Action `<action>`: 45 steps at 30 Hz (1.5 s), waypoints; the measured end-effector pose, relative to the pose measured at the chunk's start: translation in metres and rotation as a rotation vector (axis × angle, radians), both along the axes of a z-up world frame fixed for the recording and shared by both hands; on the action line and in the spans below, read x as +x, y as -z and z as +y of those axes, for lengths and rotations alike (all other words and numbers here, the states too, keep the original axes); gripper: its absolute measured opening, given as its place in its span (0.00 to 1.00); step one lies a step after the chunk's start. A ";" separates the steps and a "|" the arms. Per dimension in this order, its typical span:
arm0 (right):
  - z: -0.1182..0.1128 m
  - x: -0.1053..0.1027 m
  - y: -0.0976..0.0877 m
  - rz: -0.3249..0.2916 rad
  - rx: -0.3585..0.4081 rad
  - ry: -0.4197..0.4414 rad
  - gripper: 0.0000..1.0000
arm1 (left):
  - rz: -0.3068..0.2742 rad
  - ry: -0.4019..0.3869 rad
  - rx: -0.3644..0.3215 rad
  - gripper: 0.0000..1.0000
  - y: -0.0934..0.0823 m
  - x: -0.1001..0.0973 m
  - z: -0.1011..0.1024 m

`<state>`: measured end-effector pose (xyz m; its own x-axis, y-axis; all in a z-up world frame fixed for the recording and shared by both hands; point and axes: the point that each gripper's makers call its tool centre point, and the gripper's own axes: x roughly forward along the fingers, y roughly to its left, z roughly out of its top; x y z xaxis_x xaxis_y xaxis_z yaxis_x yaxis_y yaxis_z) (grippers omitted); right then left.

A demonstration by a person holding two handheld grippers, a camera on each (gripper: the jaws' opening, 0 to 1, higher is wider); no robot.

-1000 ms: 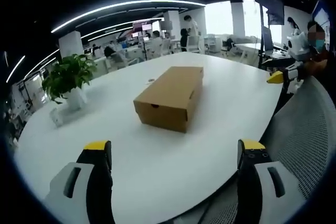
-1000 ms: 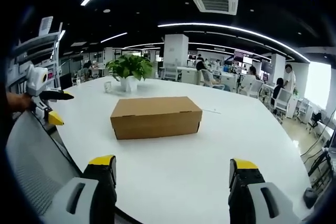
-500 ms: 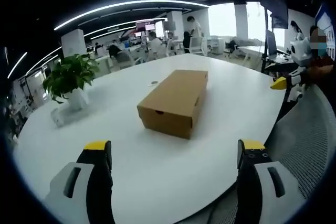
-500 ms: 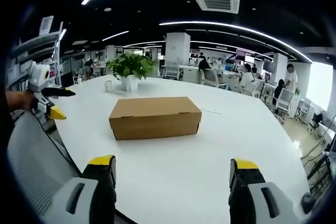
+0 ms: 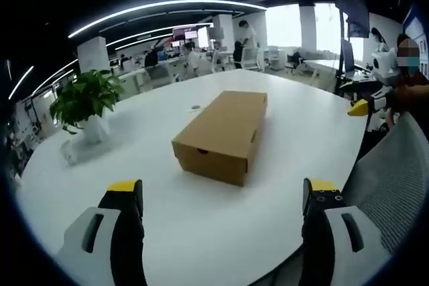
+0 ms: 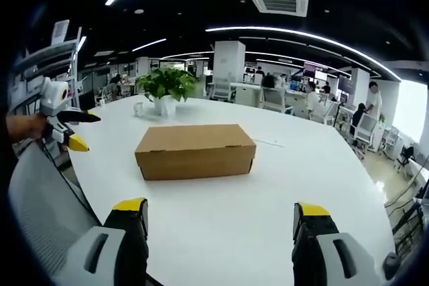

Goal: Operate the shoe box by opening the lid, removing the specified soft item, and placing it in the target area until the item is outside and the box remains undamaged.

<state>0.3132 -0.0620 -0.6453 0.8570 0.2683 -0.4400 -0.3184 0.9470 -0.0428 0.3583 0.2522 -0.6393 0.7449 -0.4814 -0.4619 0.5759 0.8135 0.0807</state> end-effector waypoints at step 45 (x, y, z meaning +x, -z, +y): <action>0.000 0.043 0.013 0.013 0.002 -0.049 0.88 | 0.049 0.027 -0.017 0.94 0.021 0.032 -0.040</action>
<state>0.3559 -0.0623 -0.6579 0.8370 0.3111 -0.4501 -0.3652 0.9302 -0.0363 0.3899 0.2125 -0.6601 0.7083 -0.5088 -0.4894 0.6004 0.7987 0.0386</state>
